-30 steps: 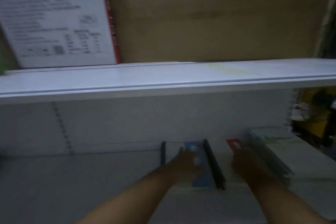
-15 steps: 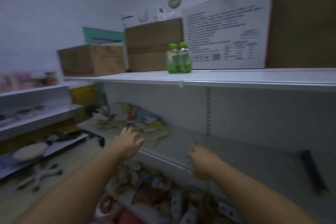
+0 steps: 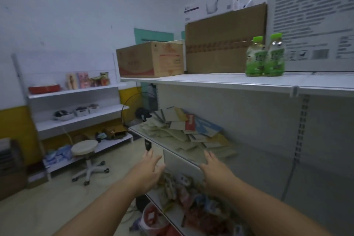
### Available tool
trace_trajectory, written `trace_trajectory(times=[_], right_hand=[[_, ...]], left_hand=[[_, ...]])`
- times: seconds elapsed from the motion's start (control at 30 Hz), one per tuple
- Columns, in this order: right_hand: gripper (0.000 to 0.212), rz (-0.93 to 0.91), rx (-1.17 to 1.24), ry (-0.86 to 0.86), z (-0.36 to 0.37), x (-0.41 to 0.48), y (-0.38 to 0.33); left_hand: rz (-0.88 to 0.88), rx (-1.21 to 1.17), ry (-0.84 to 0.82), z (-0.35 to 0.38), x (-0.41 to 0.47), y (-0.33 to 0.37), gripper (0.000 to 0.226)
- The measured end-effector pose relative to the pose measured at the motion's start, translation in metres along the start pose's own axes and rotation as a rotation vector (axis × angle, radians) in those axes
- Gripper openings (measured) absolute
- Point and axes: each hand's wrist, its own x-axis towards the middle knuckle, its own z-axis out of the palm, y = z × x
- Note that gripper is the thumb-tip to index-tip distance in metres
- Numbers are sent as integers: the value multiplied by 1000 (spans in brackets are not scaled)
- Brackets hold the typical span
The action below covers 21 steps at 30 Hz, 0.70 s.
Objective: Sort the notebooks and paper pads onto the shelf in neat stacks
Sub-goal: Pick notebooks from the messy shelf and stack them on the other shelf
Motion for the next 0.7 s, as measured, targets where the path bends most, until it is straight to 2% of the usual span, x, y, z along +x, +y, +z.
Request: trace_trajectory(times=[0.23,0.33,0.4,0.5,0.6,0.7], right_hand=[[46,-6,123,111,-4,133,4],[62,-1,203,155,-9,188,16],[66,-17,253,141,-9,220,26],[60,-23,266,104,-10,247,39],[57,30,304,131,-6,268,46],[48,9,266,86,-6,289,40]], left_hand=[[-43,353,-37,-42,105,-33,59],[-60,461,-30,-60,142,-47,60],[-59,490,-55,-61,156,-55,60],[-38,493,-96,-55,173,-67,59],[-26,473,-78,-55,194,-76,59],[-7,434,-59,-59,216,-80,59]])
